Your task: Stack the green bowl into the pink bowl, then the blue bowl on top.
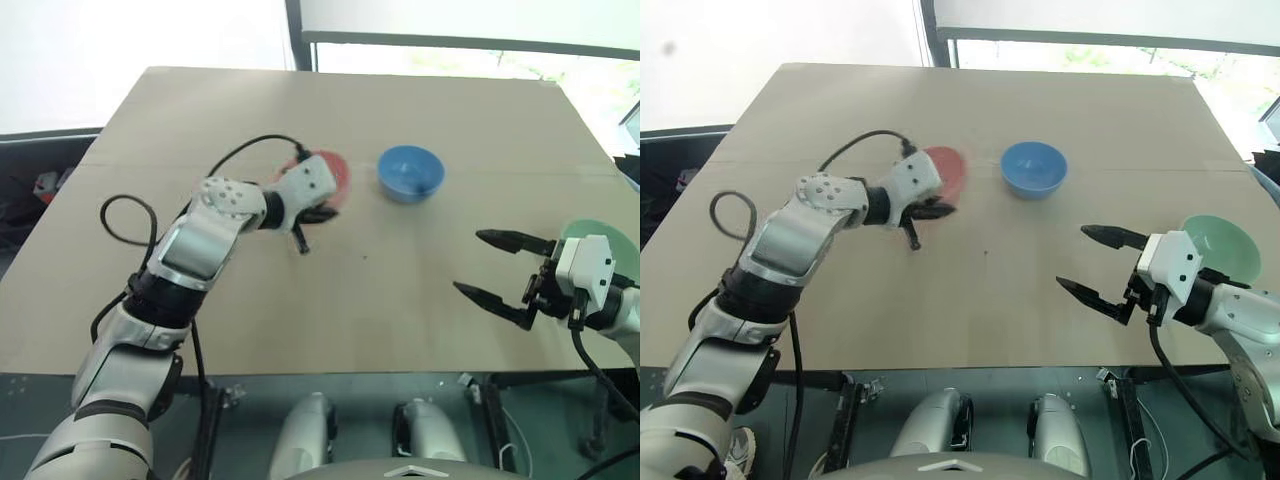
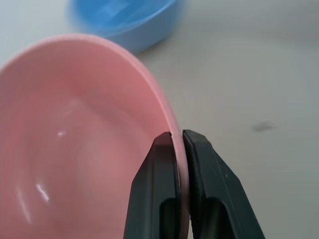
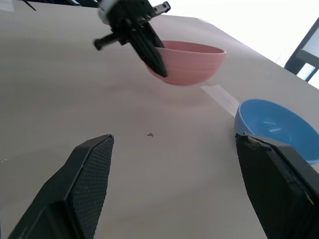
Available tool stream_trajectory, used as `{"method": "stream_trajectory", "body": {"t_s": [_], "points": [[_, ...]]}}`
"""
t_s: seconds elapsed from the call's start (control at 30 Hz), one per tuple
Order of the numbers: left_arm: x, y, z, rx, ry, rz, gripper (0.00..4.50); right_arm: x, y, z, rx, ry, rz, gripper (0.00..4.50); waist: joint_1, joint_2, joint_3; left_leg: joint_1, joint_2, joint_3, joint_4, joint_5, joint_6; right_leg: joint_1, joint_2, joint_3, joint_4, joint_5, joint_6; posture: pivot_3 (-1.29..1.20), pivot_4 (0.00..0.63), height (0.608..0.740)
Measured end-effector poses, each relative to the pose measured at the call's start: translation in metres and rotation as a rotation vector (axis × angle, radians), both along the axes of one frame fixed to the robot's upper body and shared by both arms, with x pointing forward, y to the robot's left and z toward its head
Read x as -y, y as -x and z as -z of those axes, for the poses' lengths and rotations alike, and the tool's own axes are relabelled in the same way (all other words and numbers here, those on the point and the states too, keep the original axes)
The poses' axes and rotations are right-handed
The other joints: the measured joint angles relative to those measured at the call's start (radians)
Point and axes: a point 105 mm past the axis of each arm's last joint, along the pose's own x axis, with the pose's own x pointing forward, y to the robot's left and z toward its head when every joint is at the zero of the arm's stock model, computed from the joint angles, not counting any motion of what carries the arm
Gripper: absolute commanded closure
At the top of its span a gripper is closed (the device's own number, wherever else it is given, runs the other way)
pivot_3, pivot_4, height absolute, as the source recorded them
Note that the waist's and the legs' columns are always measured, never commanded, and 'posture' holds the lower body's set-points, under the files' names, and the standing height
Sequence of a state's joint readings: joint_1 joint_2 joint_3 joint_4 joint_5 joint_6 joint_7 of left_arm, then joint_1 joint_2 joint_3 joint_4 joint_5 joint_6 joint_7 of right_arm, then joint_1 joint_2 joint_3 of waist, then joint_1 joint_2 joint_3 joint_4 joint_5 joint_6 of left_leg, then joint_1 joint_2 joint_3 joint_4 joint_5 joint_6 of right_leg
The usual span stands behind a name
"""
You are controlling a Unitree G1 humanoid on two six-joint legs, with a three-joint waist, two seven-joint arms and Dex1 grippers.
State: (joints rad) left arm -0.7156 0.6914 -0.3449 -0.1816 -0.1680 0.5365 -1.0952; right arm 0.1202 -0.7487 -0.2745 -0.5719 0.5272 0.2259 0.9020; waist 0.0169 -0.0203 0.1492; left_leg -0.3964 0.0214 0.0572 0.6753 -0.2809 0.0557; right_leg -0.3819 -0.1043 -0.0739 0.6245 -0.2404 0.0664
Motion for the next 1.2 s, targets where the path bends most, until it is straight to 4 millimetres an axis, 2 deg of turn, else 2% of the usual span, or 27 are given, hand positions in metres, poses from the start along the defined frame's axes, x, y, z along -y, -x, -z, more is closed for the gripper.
{"method": "stream_trajectory", "body": {"t_s": [0.07, 0.2, 0.23, 0.27, 0.43, 0.53, 0.6, 0.7, 0.83, 0.87, 1.0, 1.1, 1.2], "points": [[0.008, 0.02, 0.017, -0.075, -0.03, 0.137, 4.45, 0.005, 0.002, 0.0, 0.003, 0.003, 0.032, 0.4, 0.0, 0.0, 0.0, 0.0, 0.0, 0.0, 0.001, 0.0, 0.0, 0.0, 0.001, 0.0, 0.001, 0.0, 0.0, 0.0, 0.15, 0.74], [0.006, 0.022, 0.033, -0.115, -0.083, 0.214, 4.45, 0.011, 0.001, -0.003, 0.042, 0.02, 0.085, 0.4, 0.0, 0.0, 0.0, 0.002, 0.0, -0.001, 0.006, 0.0, 0.0, 0.003, 0.003, 0.0, 0.002, 0.0, 0.0, 0.0, 0.15, 0.74], [0.007, 0.02, 0.035, -0.13, -0.089, 0.225, 3.66, 0.012, 0.0, -0.004, 0.053, 0.021, 0.104, 0.4, 0.002, 0.0, 0.0, 0.002, 0.0, -0.001, 0.006, 0.0, 0.0, 0.004, 0.003, 0.0, 0.002, 0.0, 0.0, 0.0, 0.15, 0.74], [0.009, 0.016, 0.036, -0.138, -0.086, 0.224, 3.5, 0.013, 0.0, -0.004, 0.059, 0.018, 0.119, 0.4, 0.004, 0.0, 0.0, 0.001, 0.0, -0.002, 0.007, 0.0, 0.0, 0.004, 0.003, 0.0, 0.002, 0.0, 0.0, 0.0, 0.15, 0.74], [0.028, 0.006, 0.031, -0.125, -0.047, 0.251, 1.33, 0.018, -0.005, -0.004, 0.088, 0.012, 0.206, 0.4, 0.008, 0.0, 0.0, -0.002, -0.001, -0.002, 0.008, -0.002, 0.004, 0.002, 0.002, 0.001, 0.001, 0.0, 0.0, 0.0, 0.15, 0.74], [0.035, 0.004, 0.029, -0.094, -0.018, 0.257, 0.34, 0.032, -0.015, 0.0, 0.098, 0.077, 0.347, 0.4, 0.007, 0.0, 0.0, -0.003, -0.001, -0.002, 0.007, -0.002, 0.004, 0.002, 0.002, 0.0, 0.001, 0.0, 0.0, 0.0, 0.15, 0.74], [0.037, 0.002, 0.023, -0.079, 0.035, 0.258, 0.34, 0.044, -0.021, 0.007, 0.068, 0.169, 0.438, 0.4, 0.008, 0.0, 0.0, -0.003, -0.001, -0.002, 0.008, -0.002, 0.004, 0.002, 0.001, 0.0, 0.001, 0.0, 0.001, 0.0, 0.15, 0.74], [0.027, 0.003, 0.008, -0.087, 0.181, 0.246, 0.34, 0.071, -0.03, 0.019, 0.013, 0.286, 0.601, 0.4, 0.002, 0.001, 0.0, -0.001, 0.0, -0.001, 0.008, -0.002, 0.004, 0.002, 0.001, 0.001, 0.002, 0.0, 0.001, 0.0, 0.15, 0.74], [0.011, 0.006, -0.007, -0.087, 0.402, 0.22, 0.34, 0.117, -0.039, 0.039, -0.09, 0.365, 0.855, 0.4, -0.002, 0.001, 0.0, -0.001, 0.0, -0.001, 0.008, -0.002, 0.004, 0.002, 0.001, 0.001, 0.002, 0.0, 0.001, 0.0, 0.15, 0.74], [0.004, 0.007, -0.012, -0.107, 0.463, 0.21, 0.34, 0.134, -0.04, 0.049, -0.142, 0.403, 0.956, 0.4, -0.001, 0.001, 0.0, -0.001, 0.0, -0.001, 0.008, -0.002, 0.004, 0.002, 0.001, 0.001, 0.002, 0.0, 0.001, 0.0, 0.15, 0.74], [-0.005, 0.015, -0.026, -0.111, 0.55, 0.253, 0.34, 0.152, -0.045, 0.069, -0.272, 0.422, 1.055, 0.4, -0.003, 0.001, 0.0, -0.001, 0.0, -0.001, 0.008, -0.002, 0.004, 0.002, 0.001, 0.001, 0.001, 0.0, 0.001, 0.0, 0.15, 0.74], [-0.004, 0.019, -0.03, -0.098, 0.562, 0.272, 0.3, 0.158, -0.055, 0.078, -0.33, 0.402, 1.081, 1.2, -0.002, 0.001, 0.0, -0.001, -0.001, -0.001, 0.008, -0.002, 0.004, 0.003, 0.001, 0.001, 0.001, 0.0, 0.001, 0.0, 0.15, 0.74], [-0.003, 0.022, -0.03, -0.089, 0.567, 0.271, 0.3, 0.165, -0.068, 0.082, -0.362, 0.391, 1.103, 2.57, -0.003, 0.002, 0.0, -0.001, -0.001, 0.0, 0.008, -0.002, 0.004, 0.002, 0.001, 0.002, 0.001, 0.0, 0.001, 0.0, 0.15, 0.74]]}}
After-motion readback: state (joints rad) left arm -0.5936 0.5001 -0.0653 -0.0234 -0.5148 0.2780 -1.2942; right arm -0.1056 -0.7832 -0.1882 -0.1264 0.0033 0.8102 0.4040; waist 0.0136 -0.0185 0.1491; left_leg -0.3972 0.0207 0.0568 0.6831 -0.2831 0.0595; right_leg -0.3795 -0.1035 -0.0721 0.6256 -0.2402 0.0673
